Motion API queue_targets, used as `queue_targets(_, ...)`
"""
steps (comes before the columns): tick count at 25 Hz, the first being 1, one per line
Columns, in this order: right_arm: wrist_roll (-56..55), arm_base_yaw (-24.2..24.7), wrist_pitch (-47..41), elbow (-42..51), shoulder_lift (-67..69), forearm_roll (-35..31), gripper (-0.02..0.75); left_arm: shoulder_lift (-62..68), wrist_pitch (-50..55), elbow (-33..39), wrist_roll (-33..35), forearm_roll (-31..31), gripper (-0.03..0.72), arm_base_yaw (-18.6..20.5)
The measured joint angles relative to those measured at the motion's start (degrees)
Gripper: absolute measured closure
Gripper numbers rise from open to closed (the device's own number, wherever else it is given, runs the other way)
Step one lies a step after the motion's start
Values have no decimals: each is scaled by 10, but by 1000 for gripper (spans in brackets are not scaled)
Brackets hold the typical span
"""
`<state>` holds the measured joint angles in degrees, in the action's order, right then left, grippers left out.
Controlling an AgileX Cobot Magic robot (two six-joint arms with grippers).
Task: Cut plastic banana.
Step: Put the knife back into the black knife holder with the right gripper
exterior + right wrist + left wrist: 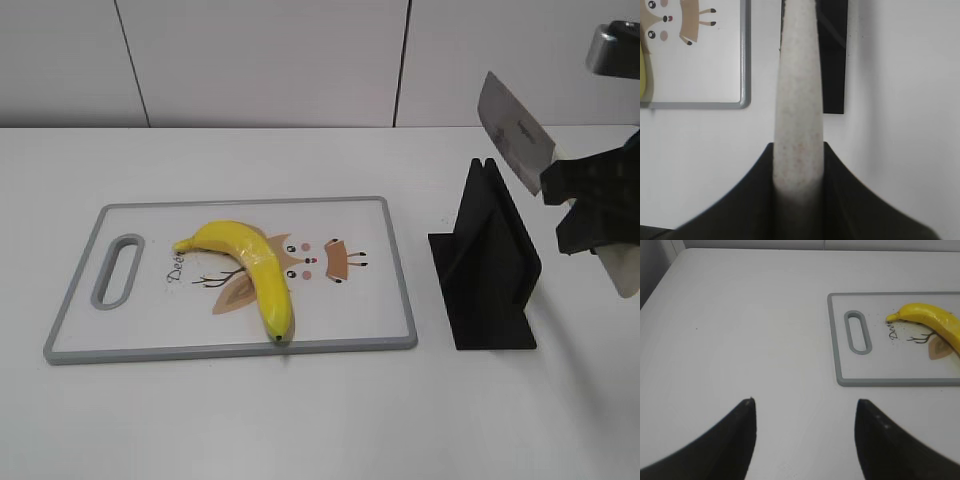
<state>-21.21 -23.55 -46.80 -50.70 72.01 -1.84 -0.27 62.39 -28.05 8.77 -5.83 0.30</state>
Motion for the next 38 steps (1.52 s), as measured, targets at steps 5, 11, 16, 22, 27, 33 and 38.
queue_targets(5, -1, 0, 2, 1, 33, 0, 570, 0, 0, 0, 0, 0, 99, 0)
queue_targets(11, -1, 0, 4, 1, 69, -1, 570, 0, 0, 0, 0, 0, 99, 0)
queue_targets(16, -1, 0, 6, 1, 88, -4, 570, 0, 0, 0, 0, 0, 99, 1)
queue_targets(22, -1, 0, 7, 1, 98, -17, 570, 0, 0, 0, 0, 0, 99, 1)
queue_targets(27, 0, 0, 11, 1, 98, -19, 406, 0, 0, 0, 0, 0, 99, 1)
queue_targets(33, 43, 0, 5, 1, 98, -37, 143, 0, 0, 0, 0, 0, 99, 1)
queue_targets(38, 118, 0, -58, 3, 92, -68, 125, 0, 0, 0, 0, 0, 99, 1)
